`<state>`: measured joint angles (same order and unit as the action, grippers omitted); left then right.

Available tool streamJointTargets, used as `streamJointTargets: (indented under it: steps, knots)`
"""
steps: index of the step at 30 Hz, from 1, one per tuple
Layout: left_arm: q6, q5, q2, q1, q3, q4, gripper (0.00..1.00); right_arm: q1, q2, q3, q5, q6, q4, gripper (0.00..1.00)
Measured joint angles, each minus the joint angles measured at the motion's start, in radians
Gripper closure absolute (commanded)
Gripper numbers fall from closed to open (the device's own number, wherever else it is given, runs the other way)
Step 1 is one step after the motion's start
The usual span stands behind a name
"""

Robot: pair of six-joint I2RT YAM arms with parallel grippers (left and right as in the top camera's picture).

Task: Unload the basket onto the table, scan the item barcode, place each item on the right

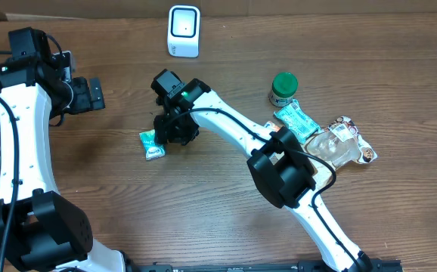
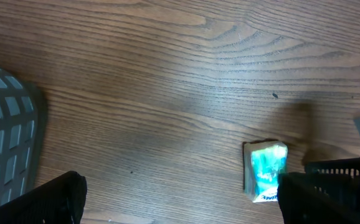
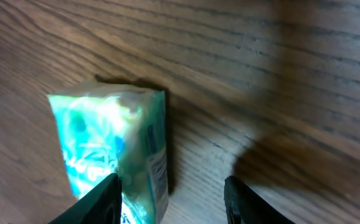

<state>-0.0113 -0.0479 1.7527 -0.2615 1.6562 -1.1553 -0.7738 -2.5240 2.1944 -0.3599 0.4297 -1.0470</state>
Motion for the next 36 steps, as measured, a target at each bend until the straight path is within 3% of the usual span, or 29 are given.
streamJointTargets:
  steps: [7, 10, 15, 20, 28, 36]
  knots:
    - [0.000, 0.000, 0.000, 0.006, 0.000, 0.000, 0.00, -0.018, 0.000, -0.013, -0.003, 0.006, 0.027, 0.55]
    - [0.000, 0.000, 0.000, 0.006, 0.000, 0.000, 0.00, -0.038, 0.000, -0.022, -0.003, 0.005, 0.040, 0.67]
    - [0.000, 0.000, 0.000, 0.006, 0.000, 0.000, 0.00, -0.061, 0.000, -0.025, -0.003, 0.015, 0.051, 0.76]
    - [0.000, 0.000, 0.000, 0.006, 0.000, 0.000, 0.00, -0.067, 0.000, -0.025, 0.000, 0.021, 0.059, 0.95]
    - [0.000, 0.000, 0.000, 0.006, 0.000, 0.000, 0.00, -0.064, 0.002, -0.018, 0.013, -0.036, 0.006, 0.96]
    - [0.000, 0.000, 0.000, 0.006, 0.000, 0.000, 0.00, 0.003, 0.034, -0.015, 0.091, -0.332, -0.230, 0.94]
